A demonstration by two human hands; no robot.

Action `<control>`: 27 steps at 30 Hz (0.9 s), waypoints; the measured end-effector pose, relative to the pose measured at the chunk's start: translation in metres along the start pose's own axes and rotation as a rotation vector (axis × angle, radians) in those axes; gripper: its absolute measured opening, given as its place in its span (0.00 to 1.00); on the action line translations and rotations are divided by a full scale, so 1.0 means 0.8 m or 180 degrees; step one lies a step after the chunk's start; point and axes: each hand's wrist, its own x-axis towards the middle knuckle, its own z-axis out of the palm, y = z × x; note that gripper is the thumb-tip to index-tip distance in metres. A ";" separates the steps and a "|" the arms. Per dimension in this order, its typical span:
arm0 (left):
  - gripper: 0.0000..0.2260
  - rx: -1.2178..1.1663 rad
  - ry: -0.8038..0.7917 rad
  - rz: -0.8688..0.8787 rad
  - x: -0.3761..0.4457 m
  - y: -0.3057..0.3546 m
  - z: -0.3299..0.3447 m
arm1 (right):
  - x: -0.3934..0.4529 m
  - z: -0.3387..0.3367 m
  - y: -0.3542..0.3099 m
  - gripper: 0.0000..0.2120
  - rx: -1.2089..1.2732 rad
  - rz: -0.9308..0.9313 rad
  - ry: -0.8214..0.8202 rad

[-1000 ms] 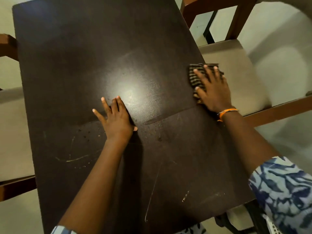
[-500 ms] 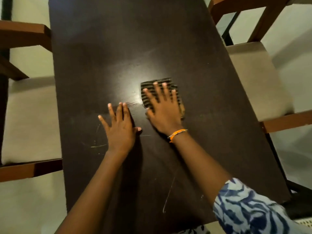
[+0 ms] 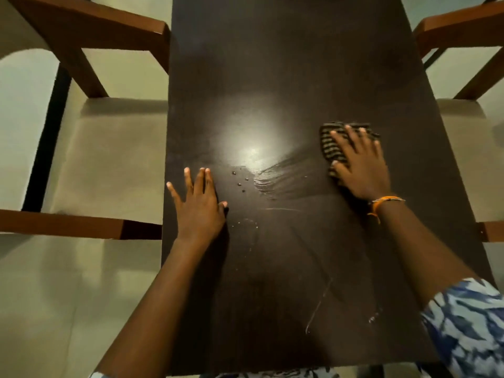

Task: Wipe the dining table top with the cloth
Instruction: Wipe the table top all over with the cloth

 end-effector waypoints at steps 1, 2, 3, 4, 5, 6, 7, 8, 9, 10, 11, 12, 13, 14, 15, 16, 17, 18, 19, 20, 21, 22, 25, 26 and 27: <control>0.32 -0.0014 0.0052 -0.0046 -0.001 -0.013 0.002 | -0.002 0.000 -0.001 0.31 0.0034 0.0211 0.0059; 0.31 -0.0049 0.0094 -0.0099 -0.003 -0.025 0.004 | -0.004 0.003 -0.009 0.30 0.0061 0.0419 0.0135; 0.30 -0.0108 0.0118 -0.0164 -0.005 -0.036 0.006 | -0.005 0.007 -0.025 0.30 0.0083 0.0602 0.0206; 0.29 -0.0179 0.0127 -0.0232 -0.006 -0.045 0.007 | -0.005 0.010 -0.043 0.30 0.0098 0.0704 0.0253; 0.28 -0.0252 0.0126 -0.0296 -0.008 -0.055 0.008 | -0.005 0.015 -0.067 0.30 0.0085 0.0688 0.0271; 0.28 -0.0314 0.0120 -0.0346 -0.009 -0.063 0.010 | -0.004 0.020 -0.094 0.30 0.0056 0.0579 0.0273; 0.27 -0.0365 0.0120 -0.0380 -0.011 -0.072 0.012 | -0.002 0.025 -0.123 0.31 0.0035 0.0426 0.0260; 0.26 -0.0414 0.0127 -0.0410 -0.013 -0.079 0.014 | -0.001 0.031 -0.155 0.31 0.0032 0.0275 0.0237; 0.26 -0.0460 0.0130 -0.0439 -0.016 -0.085 0.015 | 0.000 0.037 -0.186 0.31 0.0057 0.0149 0.0204; 0.26 -0.0497 0.0131 -0.0475 -0.019 -0.093 0.017 | -0.001 0.045 -0.222 0.32 0.0100 0.0024 0.0163; 0.26 -0.0522 0.0122 -0.0511 -0.022 -0.100 0.018 | -0.002 0.053 -0.257 0.32 0.0136 -0.0125 0.0113; 0.25 -0.0531 0.0113 -0.0537 -0.025 -0.107 0.019 | -0.005 0.062 -0.292 0.32 0.0155 -0.0299 0.0055; 0.25 -0.0537 0.0108 -0.0552 -0.028 -0.114 0.020 | -0.007 0.069 -0.325 0.32 0.0152 -0.0488 -0.0010; 0.25 -0.0566 0.0101 -0.0553 -0.029 -0.119 0.021 | -0.009 0.075 -0.352 0.32 0.0129 -0.0663 -0.0086; 0.26 -0.0622 0.0085 -0.0546 -0.031 -0.123 0.021 | -0.010 0.079 -0.371 0.32 0.0104 -0.0817 -0.0167; 0.26 -0.0693 0.0060 -0.0524 -0.032 -0.126 0.021 | -0.009 0.082 -0.381 0.31 0.0090 -0.0952 -0.0239; 0.27 -0.0767 0.0038 -0.0480 -0.032 -0.128 0.020 | -0.008 0.082 -0.384 0.31 0.0075 -0.1079 -0.0291; 0.26 -0.0851 0.0021 -0.0428 -0.032 -0.129 0.018 | -0.007 0.081 -0.379 0.31 0.0048 -0.1209 -0.0328; 0.26 -0.0946 0.0013 -0.0378 -0.031 -0.128 0.015 | -0.006 0.079 -0.368 0.32 0.0019 -0.1321 -0.0346; 0.26 -0.1039 0.0021 -0.0324 -0.030 -0.126 0.012 | -0.005 0.075 -0.355 0.33 0.0008 -0.1368 -0.0334; 0.26 -0.1114 0.0026 -0.0265 -0.030 -0.123 0.008 | -0.004 0.072 -0.337 0.34 0.0024 -0.1298 -0.0294; 0.26 -0.1167 0.0036 -0.0212 -0.028 -0.121 0.005 | -0.005 0.068 -0.316 0.34 0.0035 -0.1122 -0.0231; 0.25 -0.1223 0.0074 -0.0198 -0.021 -0.116 0.003 | -0.012 0.054 -0.242 0.33 -0.0003 -0.0446 -0.0041; 0.25 -0.1224 0.0068 -0.0210 -0.019 -0.115 0.004 | -0.016 0.051 -0.221 0.32 0.0016 -0.0230 0.0012; 0.25 -0.1229 0.0063 -0.0215 -0.017 -0.115 0.005 | -0.018 0.049 -0.207 0.32 0.0037 -0.0028 0.0071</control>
